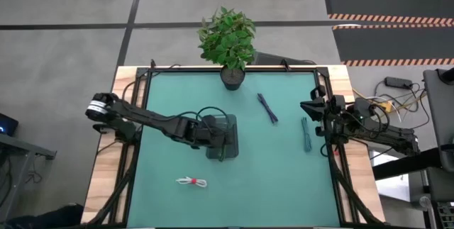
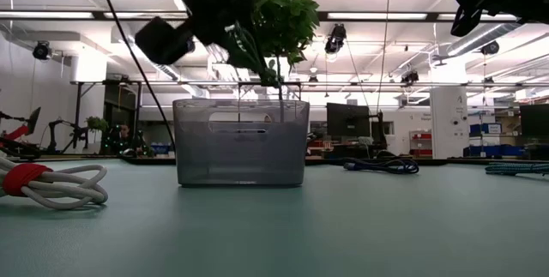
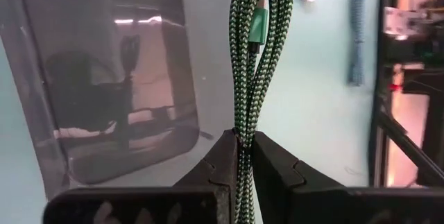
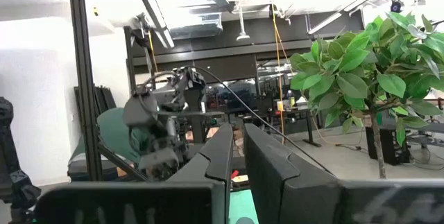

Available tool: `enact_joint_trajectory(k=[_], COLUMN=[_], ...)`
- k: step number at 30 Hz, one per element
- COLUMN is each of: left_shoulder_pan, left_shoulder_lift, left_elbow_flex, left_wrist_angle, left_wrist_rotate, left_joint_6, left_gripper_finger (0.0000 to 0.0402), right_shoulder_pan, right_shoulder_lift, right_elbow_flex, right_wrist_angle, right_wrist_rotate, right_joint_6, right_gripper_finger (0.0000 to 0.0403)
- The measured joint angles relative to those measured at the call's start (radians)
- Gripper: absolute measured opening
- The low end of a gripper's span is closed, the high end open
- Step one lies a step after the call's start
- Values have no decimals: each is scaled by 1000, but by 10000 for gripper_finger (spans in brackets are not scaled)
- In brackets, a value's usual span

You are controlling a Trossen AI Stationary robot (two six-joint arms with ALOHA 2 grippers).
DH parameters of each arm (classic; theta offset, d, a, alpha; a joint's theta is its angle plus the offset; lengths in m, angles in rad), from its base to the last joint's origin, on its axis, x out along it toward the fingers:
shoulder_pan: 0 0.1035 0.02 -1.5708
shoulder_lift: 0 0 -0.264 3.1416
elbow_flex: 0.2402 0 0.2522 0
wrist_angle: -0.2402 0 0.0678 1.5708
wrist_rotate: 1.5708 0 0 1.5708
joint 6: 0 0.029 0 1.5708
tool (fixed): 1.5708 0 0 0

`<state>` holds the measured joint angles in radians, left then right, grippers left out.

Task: Pick and place USB-C Cables
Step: Put the green charger cable into the black bin

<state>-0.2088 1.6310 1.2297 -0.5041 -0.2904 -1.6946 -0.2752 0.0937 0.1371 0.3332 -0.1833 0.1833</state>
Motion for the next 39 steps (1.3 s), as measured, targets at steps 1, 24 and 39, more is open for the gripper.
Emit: enact_joint_trajectory(k=[1,24,39], left_shoulder_pan=[0,95,91], left_shoulder_lift=[9,18,10], left_elbow_flex=[0,0,0], left_wrist_angle=[2,-4,-5], left_wrist_rotate=[1,29,56], left_joint_6=[-2,188,361], left_gripper_finger=[15,15,15], right_shoulder_pan=[0,0,0], right_shoulder_lift=[0,-1,-1], right_elbow_flex=[0,45,90], right_wrist_angle=[0,-101,-199], right_wrist_rotate=[0,0,0], right_joint_6=[0,26,44], right_gripper_finger=[27,27,27])
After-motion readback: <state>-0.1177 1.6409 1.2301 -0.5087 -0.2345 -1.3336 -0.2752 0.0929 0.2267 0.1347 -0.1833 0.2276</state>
